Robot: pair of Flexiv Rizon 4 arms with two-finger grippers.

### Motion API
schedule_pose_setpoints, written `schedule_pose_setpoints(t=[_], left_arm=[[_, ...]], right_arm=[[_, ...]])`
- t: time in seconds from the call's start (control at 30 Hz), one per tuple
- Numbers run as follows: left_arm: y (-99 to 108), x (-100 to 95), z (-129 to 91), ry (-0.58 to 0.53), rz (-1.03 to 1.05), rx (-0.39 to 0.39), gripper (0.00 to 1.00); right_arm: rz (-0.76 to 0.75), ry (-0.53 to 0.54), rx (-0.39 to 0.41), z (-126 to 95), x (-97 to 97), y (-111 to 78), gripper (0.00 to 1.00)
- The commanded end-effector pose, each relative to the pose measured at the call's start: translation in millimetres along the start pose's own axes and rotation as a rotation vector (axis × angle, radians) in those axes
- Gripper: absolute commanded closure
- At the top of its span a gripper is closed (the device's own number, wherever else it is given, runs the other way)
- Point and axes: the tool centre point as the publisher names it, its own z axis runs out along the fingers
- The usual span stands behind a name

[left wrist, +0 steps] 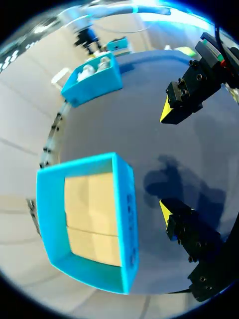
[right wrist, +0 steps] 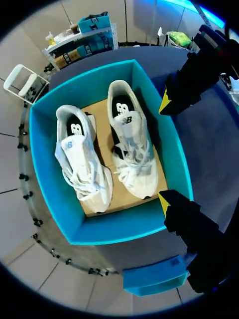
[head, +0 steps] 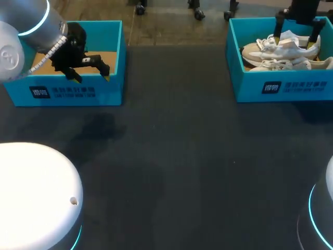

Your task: Take the shoe out of the shoebox, open the shoe tongue, remove and reinsert the insole, then place the shoe into the shoebox

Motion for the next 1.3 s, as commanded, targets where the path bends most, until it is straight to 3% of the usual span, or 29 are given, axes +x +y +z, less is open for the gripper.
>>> schedule_pose_setpoints(t=[0.03,0.33,0.63,0.73,1.07,1.3], left_arm=[[-2.9,-1.1,-9.5,-0.151,-0.194,-0.025,0.00],[10.8,-10.2,-16.2,-0.164,-0.209,-0.091,0.00],[14.3,-25.0,-26.4,-0.205,-0.196,-0.103,0.00],[14.0,-30.1,-29.1,-0.210,-0.215,-0.113,0.00],[-1.6,-41.6,-29.2,-0.232,-0.259,-0.102,0.00],[-11.1,-46.9,-19.4,-0.240,-0.261,-0.127,0.00]], right_arm=[[-0.025,-0.011,0.013,-12.9,2.9,-20.9,0.00],[-0.056,-0.010,0.040,-28.2,11.6,-62.9,0.00],[-0.078,-0.016,0.041,-37.1,14.8,-98.2,0.00],[-0.110,-0.001,-0.025,-40.3,17.8,-110.8,0.00],[-0.116,-0.007,-0.057,-32.7,19.6,-157.4,0.00],[-0.119,-0.030,-0.059,-30.5,14.9,-174.1,0.00]])
